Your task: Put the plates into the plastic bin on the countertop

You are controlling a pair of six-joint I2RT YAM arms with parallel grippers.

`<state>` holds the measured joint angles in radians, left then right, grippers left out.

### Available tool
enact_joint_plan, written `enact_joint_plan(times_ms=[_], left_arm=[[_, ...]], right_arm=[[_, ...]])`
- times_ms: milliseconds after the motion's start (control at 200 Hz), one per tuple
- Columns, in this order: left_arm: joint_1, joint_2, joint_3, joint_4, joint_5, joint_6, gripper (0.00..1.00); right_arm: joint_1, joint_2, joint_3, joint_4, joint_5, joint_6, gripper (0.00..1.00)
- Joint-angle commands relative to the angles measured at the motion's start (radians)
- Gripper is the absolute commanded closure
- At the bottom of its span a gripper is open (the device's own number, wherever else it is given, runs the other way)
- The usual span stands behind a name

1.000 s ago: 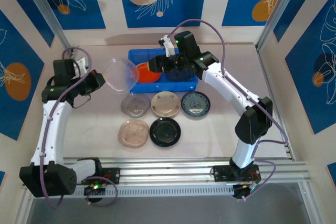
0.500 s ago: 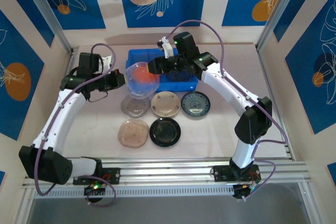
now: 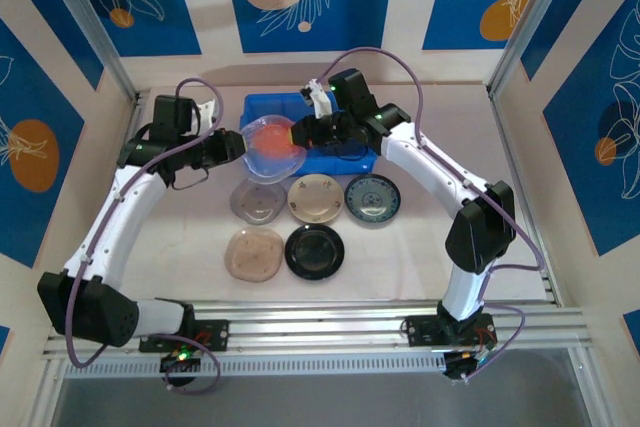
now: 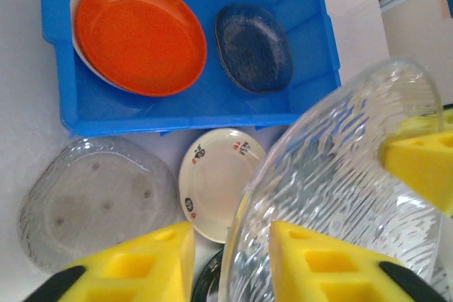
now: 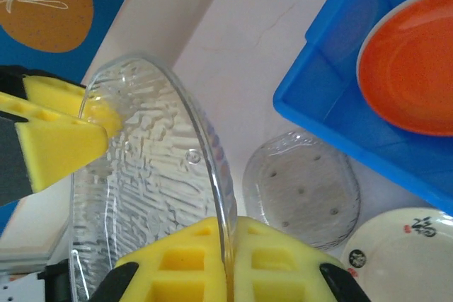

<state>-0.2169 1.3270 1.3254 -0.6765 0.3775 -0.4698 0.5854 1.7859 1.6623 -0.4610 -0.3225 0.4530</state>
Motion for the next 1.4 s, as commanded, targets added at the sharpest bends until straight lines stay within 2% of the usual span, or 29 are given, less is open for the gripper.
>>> enact_joint_plan(times_ms=[0,45,150,350,365,415,475,545,600,750,1000,1156,1281,1396], left_arm=[[-0.031,0.025,0.002,0.063,-0.009,-0.042,0.67],[-0.039,0.039,0.000,0.076,-0.007,-0.054,0.73],[-0.057,0.080,0.008,0.095,-0.020,-0.082,1.00],[-0.079,0.178,0.061,0.144,-0.029,-0.110,1.00],[-0.081,0.188,0.069,0.145,-0.031,-0.110,1.00],[-0.090,0.227,0.103,0.150,-0.041,-0.105,1.00],[-0.101,0.281,0.160,0.150,-0.056,-0.093,1.00],[-0.119,0.360,0.238,0.142,-0.075,-0.058,1.00],[-0.132,0.428,0.311,0.125,-0.092,-0.034,1.00],[-0.163,0.615,0.535,0.061,-0.153,0.045,1.00],[-0.193,0.877,0.900,-0.007,-0.181,0.243,1.00],[-0.194,1.044,1.145,-0.089,-0.153,0.348,1.00],[-0.194,1.112,1.196,-0.072,-0.105,0.374,1.00],[-0.193,1.153,1.196,-0.049,-0.075,0.341,1.00]], right_arm=[[-0.040,-0.020,-0.063,0.106,-0.108,0.124,1.00],[-0.049,-0.025,-0.082,0.131,-0.124,0.150,1.00],[-0.063,-0.034,-0.103,0.135,-0.108,0.176,1.00],[-0.112,-0.057,-0.133,0.130,-0.067,0.198,1.00],[-0.115,-0.058,-0.130,0.121,-0.056,0.197,0.96],[-0.126,-0.057,-0.109,0.070,-0.016,0.175,0.72],[-0.139,-0.067,-0.084,0.008,0.058,0.152,0.55],[-0.154,-0.098,-0.089,-0.025,0.147,0.125,0.44],[-0.170,-0.133,-0.097,-0.045,0.227,0.123,0.41],[-0.231,-0.238,-0.160,-0.043,0.347,0.126,0.40],[-0.288,-0.300,-0.215,-0.059,0.323,0.123,0.41],[-0.296,-0.307,-0.222,-0.066,0.316,0.125,0.42],[-0.301,-0.307,-0.216,-0.077,0.315,0.121,0.42],[-0.304,-0.307,-0.213,-0.084,0.313,0.124,0.42]])
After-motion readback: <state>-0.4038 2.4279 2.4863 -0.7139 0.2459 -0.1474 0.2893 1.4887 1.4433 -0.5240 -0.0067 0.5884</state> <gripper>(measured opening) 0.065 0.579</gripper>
